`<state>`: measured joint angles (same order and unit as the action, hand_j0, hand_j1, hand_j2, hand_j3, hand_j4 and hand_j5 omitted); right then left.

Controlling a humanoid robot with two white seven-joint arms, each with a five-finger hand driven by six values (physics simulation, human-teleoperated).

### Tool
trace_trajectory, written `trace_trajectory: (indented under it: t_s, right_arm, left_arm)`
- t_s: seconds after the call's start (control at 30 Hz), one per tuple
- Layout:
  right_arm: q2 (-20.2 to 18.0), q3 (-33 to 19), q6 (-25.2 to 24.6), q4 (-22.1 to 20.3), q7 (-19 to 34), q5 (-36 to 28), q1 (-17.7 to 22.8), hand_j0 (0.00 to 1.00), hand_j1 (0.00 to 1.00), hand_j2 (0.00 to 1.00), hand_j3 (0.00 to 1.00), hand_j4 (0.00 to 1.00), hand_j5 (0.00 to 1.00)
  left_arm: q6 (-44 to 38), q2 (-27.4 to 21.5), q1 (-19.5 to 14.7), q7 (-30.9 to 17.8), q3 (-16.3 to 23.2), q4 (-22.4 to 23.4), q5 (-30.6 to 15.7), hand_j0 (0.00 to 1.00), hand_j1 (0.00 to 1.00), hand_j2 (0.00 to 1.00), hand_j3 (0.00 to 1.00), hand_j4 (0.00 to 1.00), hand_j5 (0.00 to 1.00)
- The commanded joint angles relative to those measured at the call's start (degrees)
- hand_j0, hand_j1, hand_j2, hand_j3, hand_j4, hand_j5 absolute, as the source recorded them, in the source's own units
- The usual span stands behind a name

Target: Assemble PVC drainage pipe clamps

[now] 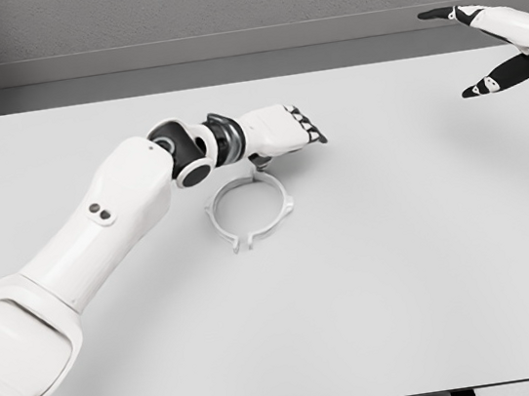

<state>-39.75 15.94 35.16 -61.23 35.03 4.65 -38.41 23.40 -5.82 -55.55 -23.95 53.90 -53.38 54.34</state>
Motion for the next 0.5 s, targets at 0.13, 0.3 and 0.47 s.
trace_trajectory:
  t_s: [0.13, 0.3, 0.47]
  right_arm:
    - [0.02, -0.03, -0.16, -0.12, -0.03, -0.52, -0.09, 1.0, 1.0, 1.0, 1.0, 1.0, 1.0]
    - [0.02, -0.03, -0.16, -0.64, -0.03, -0.52, -0.09, 1.0, 1.0, 1.0, 1.0, 1.0, 1.0]
    - [-0.07, -0.03, -0.16, -0.64, -0.03, -0.52, 0.0, 1.0, 1.0, 1.0, 1.0, 1.0, 1.0]
  left_arm:
    - [0.42, -0.42, -0.26, -0.13, -0.46, -0.84, -0.73, 1.0, 1.0, 1.0, 1.0, 1.0, 1.0]
    - [0.77, -0.86, -0.44, -0.04, -2.4, -2.95, -0.9, 1.0, 1.0, 1.0, 1.0, 1.0, 1.0]
    - [1.04, -3.31, -0.53, -0.04, -3.71, -6.55, -1.34, 1.0, 1.0, 1.0, 1.0, 1.0, 1.0]
